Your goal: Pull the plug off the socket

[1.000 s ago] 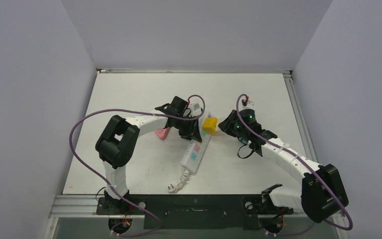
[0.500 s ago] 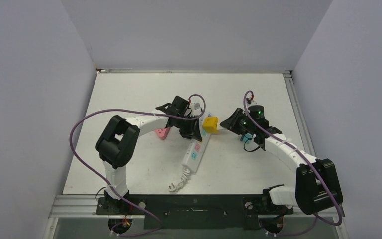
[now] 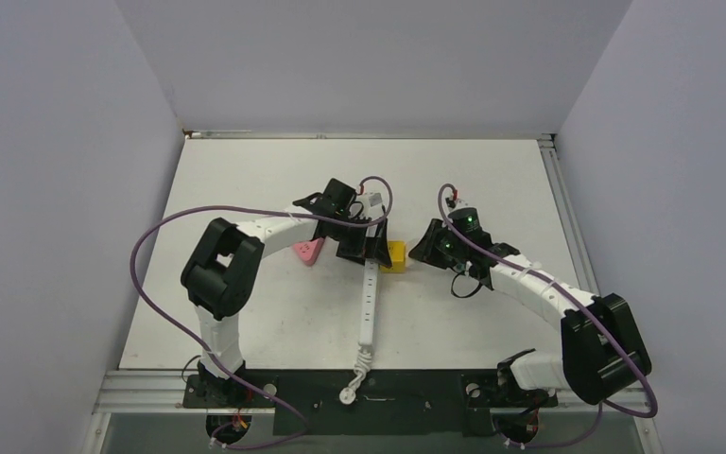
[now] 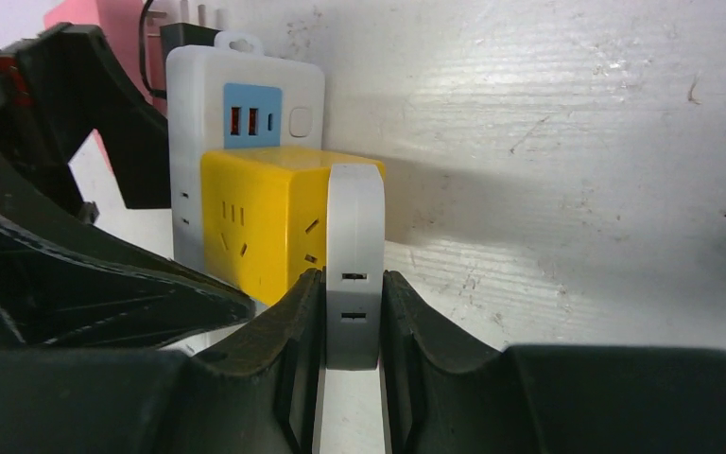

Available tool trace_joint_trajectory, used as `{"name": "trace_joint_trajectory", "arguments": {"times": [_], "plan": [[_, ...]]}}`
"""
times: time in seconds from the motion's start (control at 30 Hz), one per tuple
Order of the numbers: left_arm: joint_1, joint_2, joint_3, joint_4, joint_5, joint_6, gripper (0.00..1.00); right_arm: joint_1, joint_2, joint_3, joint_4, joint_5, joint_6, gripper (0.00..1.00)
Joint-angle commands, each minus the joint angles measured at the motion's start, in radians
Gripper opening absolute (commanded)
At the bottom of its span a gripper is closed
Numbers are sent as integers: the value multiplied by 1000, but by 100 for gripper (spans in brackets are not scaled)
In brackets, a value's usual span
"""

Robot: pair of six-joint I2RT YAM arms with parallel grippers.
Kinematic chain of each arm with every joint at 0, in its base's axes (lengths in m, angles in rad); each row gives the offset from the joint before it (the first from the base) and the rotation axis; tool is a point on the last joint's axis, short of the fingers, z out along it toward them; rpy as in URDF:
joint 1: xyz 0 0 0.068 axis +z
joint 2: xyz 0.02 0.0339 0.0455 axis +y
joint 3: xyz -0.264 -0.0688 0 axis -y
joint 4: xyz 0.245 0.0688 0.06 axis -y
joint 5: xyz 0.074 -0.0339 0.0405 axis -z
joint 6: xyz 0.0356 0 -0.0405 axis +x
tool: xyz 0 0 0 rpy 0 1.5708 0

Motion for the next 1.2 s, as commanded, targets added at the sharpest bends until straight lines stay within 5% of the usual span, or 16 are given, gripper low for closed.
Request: {"name": "trace_joint_trajectory", "arguments": {"times": [0.0, 0.67, 1.17], "plan": [[37, -58, 43, 20, 68, 36, 96, 7, -4, 26, -11, 29, -27, 5], [22, -114, 0, 117, 84, -79, 96, 78, -115, 22, 2, 30, 26, 5], [15, -135, -6, 145, 109, -130, 96, 236, -93, 129, -106, 264, 39, 5]]}}
